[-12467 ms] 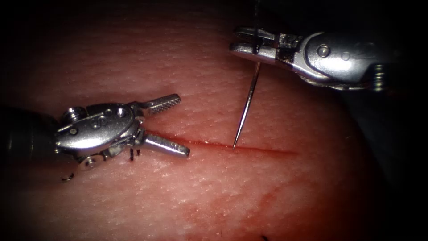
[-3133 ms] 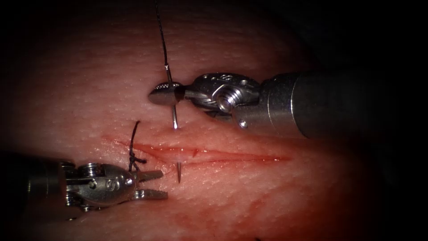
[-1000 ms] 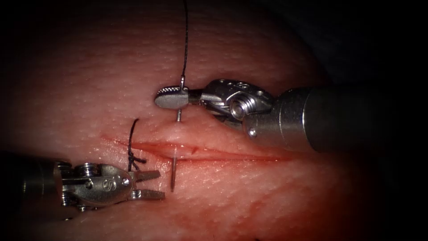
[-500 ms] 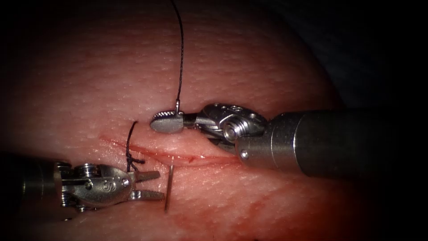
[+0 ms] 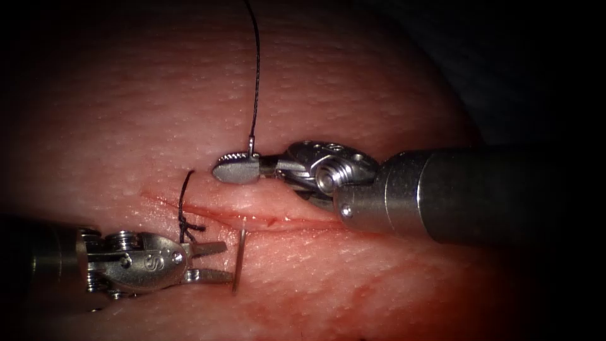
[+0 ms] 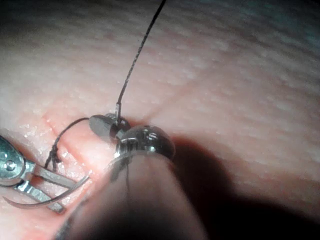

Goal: Wound Closure
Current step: Insert the needle through the skin above the wound with the right driver

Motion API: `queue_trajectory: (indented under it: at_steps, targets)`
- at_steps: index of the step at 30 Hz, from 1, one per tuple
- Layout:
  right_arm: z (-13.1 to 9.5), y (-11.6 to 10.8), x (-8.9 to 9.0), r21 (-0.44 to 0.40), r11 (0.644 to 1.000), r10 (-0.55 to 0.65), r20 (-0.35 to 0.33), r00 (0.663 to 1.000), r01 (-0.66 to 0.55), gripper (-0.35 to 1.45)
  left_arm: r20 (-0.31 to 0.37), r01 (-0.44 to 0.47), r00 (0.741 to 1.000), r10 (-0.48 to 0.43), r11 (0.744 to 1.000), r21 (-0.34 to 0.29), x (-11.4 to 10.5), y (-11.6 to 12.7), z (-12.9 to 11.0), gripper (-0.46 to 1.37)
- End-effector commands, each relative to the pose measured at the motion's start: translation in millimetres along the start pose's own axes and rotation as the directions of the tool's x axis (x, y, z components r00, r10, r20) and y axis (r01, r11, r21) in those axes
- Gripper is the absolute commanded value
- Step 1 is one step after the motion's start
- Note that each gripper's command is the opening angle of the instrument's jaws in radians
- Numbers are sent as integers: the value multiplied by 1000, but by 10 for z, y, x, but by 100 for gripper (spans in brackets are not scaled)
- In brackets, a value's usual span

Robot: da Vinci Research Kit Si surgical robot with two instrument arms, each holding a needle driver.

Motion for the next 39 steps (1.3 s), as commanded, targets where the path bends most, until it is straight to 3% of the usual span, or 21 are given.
queue_trajectory:
  at_steps: [1,21,25,30,36,38,39]
  targets:
    - [0,-1,1,0,1000,0,-4,1000,0,-35,0,-1,1000,1,1000,1,0,0,0,21]
    - [-1,3,1,0,999,-32,-4,999,32,-35,-3,-11,1000,11,1000,2,1,1,-1,23]
    - [-1,3,1,-2,999,-33,-2,999,33,-35,-21,-71,997,71,997,8,2,1,-3,30]
    - [-1,4,1,-3,999,-33,-2,999,33,-35,-52,-254,965,256,967,39,2,3,-2,33]
    - [-1,6,4,-8,998,-57,-8,998,57,-35,-72,-313,947,313,950,21,0,6,0,42]
    - [-1,7,4,-8,997,-80,-8,997,80,9,-84,-326,941,327,945,26,1,6,0,45]
    - [-2,7,5,-8,996,-92,-9,996,92,48,-92,-329,939,330,944,31,3,5,0,46]
